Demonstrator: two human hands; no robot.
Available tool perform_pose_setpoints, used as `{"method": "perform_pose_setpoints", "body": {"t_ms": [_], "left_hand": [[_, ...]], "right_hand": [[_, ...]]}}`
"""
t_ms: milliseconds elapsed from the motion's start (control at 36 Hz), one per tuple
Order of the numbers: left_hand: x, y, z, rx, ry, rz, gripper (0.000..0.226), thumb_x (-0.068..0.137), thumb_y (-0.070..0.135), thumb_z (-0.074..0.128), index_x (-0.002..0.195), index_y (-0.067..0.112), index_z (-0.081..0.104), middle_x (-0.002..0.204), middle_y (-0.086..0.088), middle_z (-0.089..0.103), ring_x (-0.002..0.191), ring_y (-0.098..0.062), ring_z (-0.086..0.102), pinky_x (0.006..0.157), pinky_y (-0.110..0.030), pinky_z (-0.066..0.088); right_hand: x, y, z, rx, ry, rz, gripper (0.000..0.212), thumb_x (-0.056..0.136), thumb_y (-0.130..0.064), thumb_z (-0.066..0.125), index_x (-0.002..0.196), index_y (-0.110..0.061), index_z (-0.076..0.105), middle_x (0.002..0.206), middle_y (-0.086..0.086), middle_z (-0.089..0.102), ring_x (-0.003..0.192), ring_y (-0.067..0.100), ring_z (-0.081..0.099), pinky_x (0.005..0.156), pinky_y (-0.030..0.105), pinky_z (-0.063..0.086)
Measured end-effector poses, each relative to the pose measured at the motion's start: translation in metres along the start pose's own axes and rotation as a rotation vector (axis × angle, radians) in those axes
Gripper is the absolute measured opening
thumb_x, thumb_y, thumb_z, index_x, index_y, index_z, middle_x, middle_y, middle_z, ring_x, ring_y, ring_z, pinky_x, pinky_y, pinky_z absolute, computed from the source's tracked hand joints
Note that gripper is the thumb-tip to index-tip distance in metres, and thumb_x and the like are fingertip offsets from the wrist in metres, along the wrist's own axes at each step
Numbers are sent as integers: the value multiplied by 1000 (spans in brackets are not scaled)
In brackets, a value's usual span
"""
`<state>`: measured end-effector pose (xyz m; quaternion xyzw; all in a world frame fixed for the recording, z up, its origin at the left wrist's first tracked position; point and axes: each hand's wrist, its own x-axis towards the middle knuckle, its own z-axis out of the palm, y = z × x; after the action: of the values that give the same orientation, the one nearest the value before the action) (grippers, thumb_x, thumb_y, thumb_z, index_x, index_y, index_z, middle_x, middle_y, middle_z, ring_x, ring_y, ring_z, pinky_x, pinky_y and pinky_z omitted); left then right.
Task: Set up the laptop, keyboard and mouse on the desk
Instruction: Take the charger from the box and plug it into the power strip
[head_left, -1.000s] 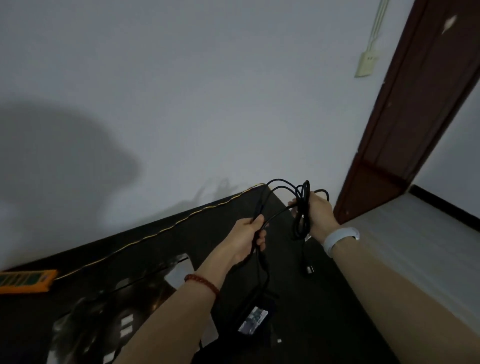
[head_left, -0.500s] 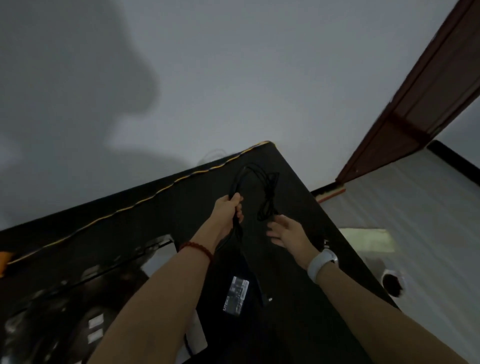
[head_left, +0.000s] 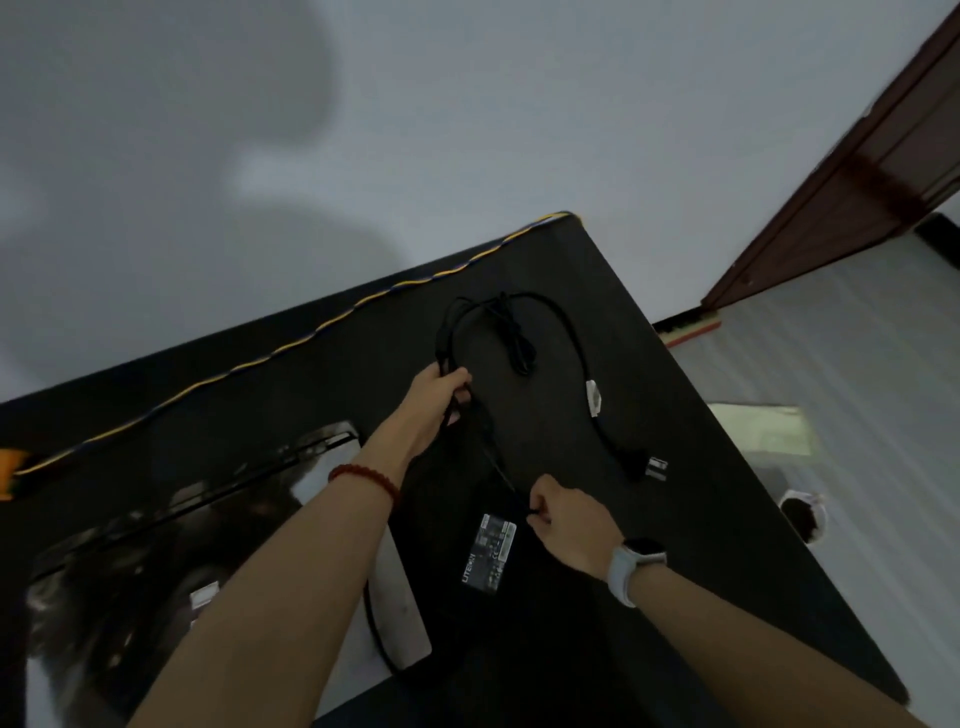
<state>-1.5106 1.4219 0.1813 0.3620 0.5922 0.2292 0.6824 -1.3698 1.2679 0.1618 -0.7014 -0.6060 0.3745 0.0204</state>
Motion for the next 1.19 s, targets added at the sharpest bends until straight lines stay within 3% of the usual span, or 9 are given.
{"method": "perform_pose_setpoints", "body": {"t_ms": [111, 194, 306, 472, 583, 750, 917, 1056, 1194], "left_hand": [[-9, -5, -21, 140, -15, 16, 33, 94, 18, 46, 126, 9, 50, 120, -16, 57, 105, -28, 53, 85, -34, 41], [-21, 0, -39, 202, 86, 39, 47, 93, 15, 49, 137, 3, 37, 140, -16, 43, 126, -30, 44, 108, -36, 34], [-43, 9, -73, 267, 196, 113, 40, 93, 15, 48, 132, 7, 45, 136, -12, 48, 124, -26, 45, 101, -33, 36], [-74, 16, -147, 283, 331, 197, 29, 93, 10, 46, 121, 6, 55, 125, -15, 57, 116, -25, 52, 94, -32, 40], [-92, 6, -212, 357, 440, 184, 26, 92, 10, 45, 115, 6, 59, 120, -16, 60, 113, -29, 55, 98, -39, 42], [-105, -33, -291, 589, 535, 131, 27, 91, 11, 46, 114, 7, 60, 120, -15, 61, 112, -29, 55, 96, -33, 40], [-92, -85, -324, 870, 497, 62, 33, 92, 25, 43, 123, 19, 53, 129, -7, 51, 120, -27, 45, 103, -46, 36], [-74, -110, -312, 1022, 567, 194, 29, 93, 32, 40, 115, 25, 56, 120, 1, 56, 114, -19, 46, 102, -40, 21], [-61, -113, -293, 1044, 697, 290, 29, 90, 35, 44, 103, 18, 63, 105, -1, 63, 102, -20, 53, 95, -38, 30]], "right_hand": [[-1, -16, -23, 289, 27, -12, 30, 92, -15, 50, 121, -19, 42, 87, 7, 64, 80, 22, 63, 74, 35, 52], [2, -41, -47, 512, -20, -45, 22, 93, -11, 48, 114, -13, 56, 75, 1, 60, 68, 11, 58, 68, 24, 51], [10, -90, -63, 724, -136, -63, 22, 94, -5, 45, 100, -8, 66, 77, 3, 60, 72, 11, 57, 69, 25, 50], [29, -173, -64, 1035, -324, -172, 29, 94, 5, 37, 120, 9, 49, 82, 8, 58, 59, 5, 63, 61, 17, 56], [51, -223, -49, 523, -183, -367, 26, 92, -5, 50, 117, -1, 54, 85, 0, 58, 73, 7, 56, 62, 12, 45], [96, -267, -3, -241, 152, -572, 29, 91, -33, 52, 104, -10, 64, 103, 13, 58, 103, 27, 50, 86, 35, 39], [142, -298, 40, -228, 91, -487, 24, 94, -24, 46, 110, -8, 54, 105, 21, 64, 100, 38, 58, 81, 41, 42], [165, -299, 74, -254, 16, -447, 33, 92, -25, 49, 125, -24, 49, 120, 9, 63, 110, 32, 56, 90, 39, 43], [173, -292, 93, -219, 14, -448, 30, 90, -21, 52, 120, -23, 55, 121, 4, 60, 112, 24, 55, 90, 37, 45]]}}
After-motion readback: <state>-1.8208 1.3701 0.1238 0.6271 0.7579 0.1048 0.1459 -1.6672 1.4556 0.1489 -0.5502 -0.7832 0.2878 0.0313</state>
